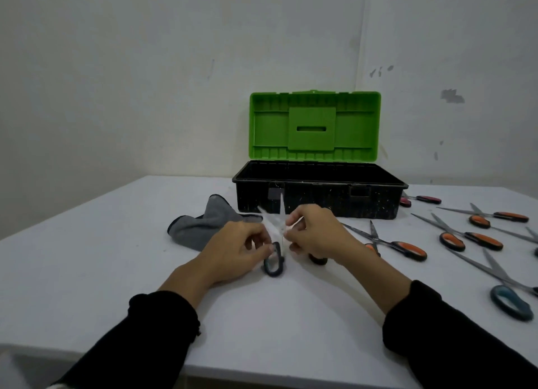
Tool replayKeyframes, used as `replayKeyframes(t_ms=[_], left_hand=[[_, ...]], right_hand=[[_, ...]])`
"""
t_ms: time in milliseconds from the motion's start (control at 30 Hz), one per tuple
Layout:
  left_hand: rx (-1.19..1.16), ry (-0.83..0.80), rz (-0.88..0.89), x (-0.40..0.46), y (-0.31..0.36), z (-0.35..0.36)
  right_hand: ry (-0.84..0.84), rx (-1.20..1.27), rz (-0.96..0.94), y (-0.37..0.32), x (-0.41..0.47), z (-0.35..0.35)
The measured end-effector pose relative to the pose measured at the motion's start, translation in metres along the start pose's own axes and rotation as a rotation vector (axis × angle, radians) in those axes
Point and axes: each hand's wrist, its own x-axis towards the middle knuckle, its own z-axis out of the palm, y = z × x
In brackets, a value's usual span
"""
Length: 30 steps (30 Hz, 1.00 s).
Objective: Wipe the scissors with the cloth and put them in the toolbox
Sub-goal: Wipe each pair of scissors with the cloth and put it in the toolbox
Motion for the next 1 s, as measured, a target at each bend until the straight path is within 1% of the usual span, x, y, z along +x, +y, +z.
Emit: replayKeyframes(t_ms=[100,167,233,300,433,533,600,633,700,767,833,900,1000], left_hand=[[-0.111,0.049,0.005,0.001,0.0,0.002],[-0.175,0.139,0.0,0.002,0.001,0.002],[-0.206,0.24,-0.028,0.004,0.003,-0.001],[-0.211,0.342,-0.062,0.008,0.003,-0.006],[-0.245,0.518,-0.132,0.013,0.001,-0.013],[-0.283,0.602,-0.144,0.015,0.003,-0.014],[-0.297,0.636,-0.135,0.015,0.006,-0.013],[-0.297,0.642,-0.129,0.016,0.007,-0.012],[-0.284,0.622,-0.118,0.017,0.008,-0.01],[-0.269,0.587,-0.109,0.019,0.006,-0.009],[-0.202,0.579,-0.106,0.02,-0.005,-0.011],[-0.045,0.513,-0.097,0.021,-0.022,-0.013],[0.312,0.267,-0.13,0.02,-0.043,-0.015]], right_hand=[[0.1,0.251,-0.038,-0.003,-0.001,-0.001],[0.174,0.387,-0.057,-0.005,0.001,-0.003],[0.232,0.531,-0.031,-0.008,0.005,-0.009],[0.234,0.713,0.006,-0.012,0.008,-0.014],[0.188,1.163,0.067,-0.023,0.014,-0.008],[0.247,1.461,0.105,-0.031,0.019,0.007],[0.308,1.582,0.16,-0.036,0.024,0.017],[0.328,1.597,0.199,-0.038,0.025,0.021],[0.343,1.548,0.273,-0.039,0.029,0.027],[0.352,1.49,0.302,-0.037,0.034,0.03],[0.368,1.449,0.32,-0.031,0.04,0.029],[0.357,1.417,0.319,-0.024,0.045,0.027],[0.328,1.312,0.308,-0.012,0.05,0.027]])
